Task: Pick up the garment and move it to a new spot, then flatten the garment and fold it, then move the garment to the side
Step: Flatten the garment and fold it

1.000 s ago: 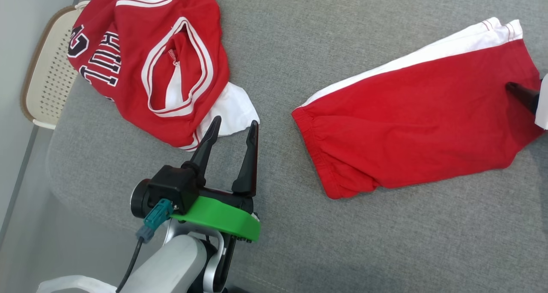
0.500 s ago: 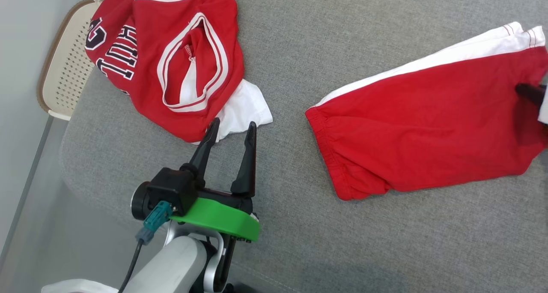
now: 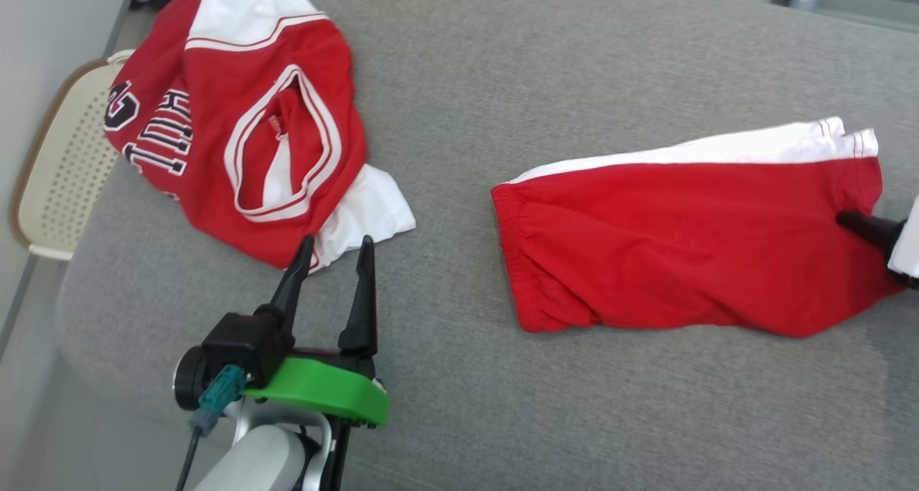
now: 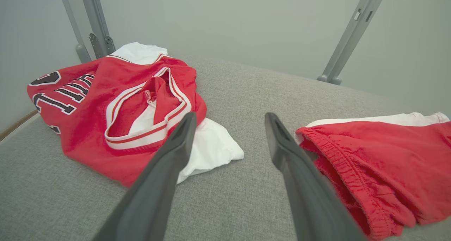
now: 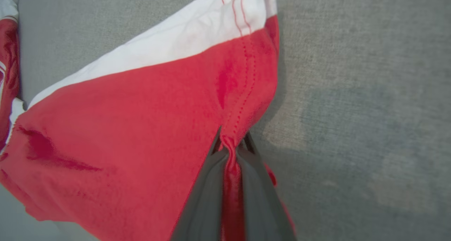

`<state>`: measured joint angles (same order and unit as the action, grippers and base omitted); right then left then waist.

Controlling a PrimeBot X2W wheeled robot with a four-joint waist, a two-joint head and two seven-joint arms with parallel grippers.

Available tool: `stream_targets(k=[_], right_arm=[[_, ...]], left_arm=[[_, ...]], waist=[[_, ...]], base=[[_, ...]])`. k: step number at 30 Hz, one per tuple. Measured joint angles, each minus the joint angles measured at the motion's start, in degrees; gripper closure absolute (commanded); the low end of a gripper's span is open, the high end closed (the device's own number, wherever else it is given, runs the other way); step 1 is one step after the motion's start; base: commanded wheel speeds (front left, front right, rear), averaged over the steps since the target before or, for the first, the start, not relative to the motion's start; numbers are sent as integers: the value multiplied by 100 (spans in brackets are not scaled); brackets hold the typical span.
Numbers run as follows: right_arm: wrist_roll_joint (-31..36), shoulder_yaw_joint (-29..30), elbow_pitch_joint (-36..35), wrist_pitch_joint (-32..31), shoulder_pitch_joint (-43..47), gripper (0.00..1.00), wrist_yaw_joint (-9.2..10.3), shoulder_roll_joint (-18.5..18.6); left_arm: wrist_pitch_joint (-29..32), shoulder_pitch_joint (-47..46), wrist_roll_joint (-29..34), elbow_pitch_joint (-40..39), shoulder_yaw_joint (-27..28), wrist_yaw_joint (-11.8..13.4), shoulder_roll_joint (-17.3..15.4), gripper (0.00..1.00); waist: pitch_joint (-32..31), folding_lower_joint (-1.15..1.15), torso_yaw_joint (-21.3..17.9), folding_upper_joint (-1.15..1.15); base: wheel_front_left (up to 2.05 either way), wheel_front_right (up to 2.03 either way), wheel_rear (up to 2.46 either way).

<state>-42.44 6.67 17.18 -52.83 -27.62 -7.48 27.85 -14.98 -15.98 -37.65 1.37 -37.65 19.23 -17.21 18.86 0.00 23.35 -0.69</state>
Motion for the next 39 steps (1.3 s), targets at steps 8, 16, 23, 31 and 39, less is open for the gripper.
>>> stream_targets(k=[8,16,23,31,39], right_arm=[[-411,945,-304,177,965,100,0,-566],[-865,1562,-732,573,2259,100,0,-1104],[-944,1606,-822,1103,2587,100,0,-1293],[-879,1475,-620,1719,2580,100,0,-1327],[-889,1589,-493,1725,2310,100,0,-1236]], left_arm=[[78,383,-22,-110,79,78,-364,0],[98,802,59,-320,90,180,-775,0],[69,1129,52,-261,232,224,-932,0],[21,1153,38,-29,222,-119,-889,0],[1,1154,79,367,257,-586,-725,0]], waist=[[-327,0,-543,0],[-740,0,-1111,0],[-1088,0,-1474,0],[-1368,0,-1697,0],[-1574,0,-1553,0]], base=[[0,0,0],[0,0,0],[0,0,0],[0,0,0],[0,0,0]])
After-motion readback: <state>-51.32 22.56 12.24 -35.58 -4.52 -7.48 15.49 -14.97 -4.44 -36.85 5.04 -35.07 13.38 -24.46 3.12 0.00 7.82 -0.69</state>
